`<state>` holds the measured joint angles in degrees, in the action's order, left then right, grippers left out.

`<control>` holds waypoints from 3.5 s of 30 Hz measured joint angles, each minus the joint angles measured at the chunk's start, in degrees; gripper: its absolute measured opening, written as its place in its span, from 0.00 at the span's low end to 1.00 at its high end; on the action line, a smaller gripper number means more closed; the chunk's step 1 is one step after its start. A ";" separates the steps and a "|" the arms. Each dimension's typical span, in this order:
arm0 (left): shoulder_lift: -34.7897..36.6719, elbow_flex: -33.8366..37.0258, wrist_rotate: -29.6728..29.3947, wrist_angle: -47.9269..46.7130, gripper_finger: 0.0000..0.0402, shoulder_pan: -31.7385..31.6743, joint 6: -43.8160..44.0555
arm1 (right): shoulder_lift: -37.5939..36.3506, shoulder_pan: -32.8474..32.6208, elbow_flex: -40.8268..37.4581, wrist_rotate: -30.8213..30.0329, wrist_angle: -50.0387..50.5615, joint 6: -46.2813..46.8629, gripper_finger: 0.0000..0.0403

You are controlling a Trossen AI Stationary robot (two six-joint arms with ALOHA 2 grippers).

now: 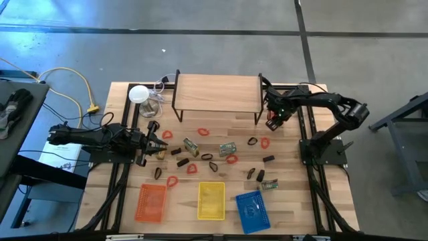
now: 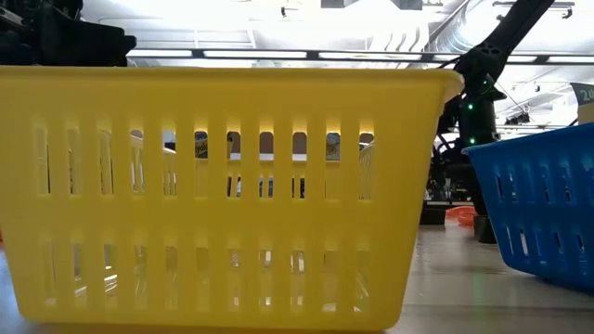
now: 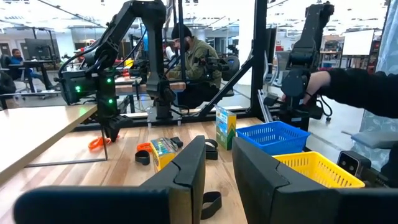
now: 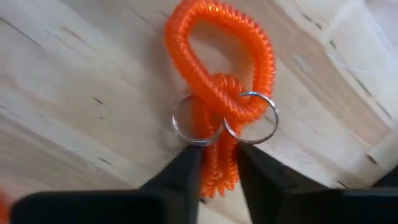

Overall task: Pick & Place Office Desk Supplies
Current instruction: Put the orange spring keychain into the blue bin, then put the yellow crayon box into the yellow bin

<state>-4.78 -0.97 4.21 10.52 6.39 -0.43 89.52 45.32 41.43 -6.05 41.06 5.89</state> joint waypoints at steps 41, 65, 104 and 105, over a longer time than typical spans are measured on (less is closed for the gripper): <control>0.00 0.00 0.02 0.04 0.19 0.01 -2.41 | -29.68 -62.91 7.91 -2.34 11.99 49.03 0.01; -0.26 0.00 -1.33 8.86 0.19 0.15 -5.36 | 5.45 -89.20 36.53 -0.45 -2.19 67.95 0.01; -0.26 0.00 -2.82 7.89 0.19 0.13 -6.39 | 9.70 -86.22 36.85 6.62 3.85 76.90 0.53; -0.26 0.00 -2.82 7.83 0.19 0.13 -6.03 | 9.70 -86.60 36.85 9.21 4.57 78.21 0.52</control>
<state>-5.04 -0.97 1.39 18.35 6.52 -6.46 99.22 -41.28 78.28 3.15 45.63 84.10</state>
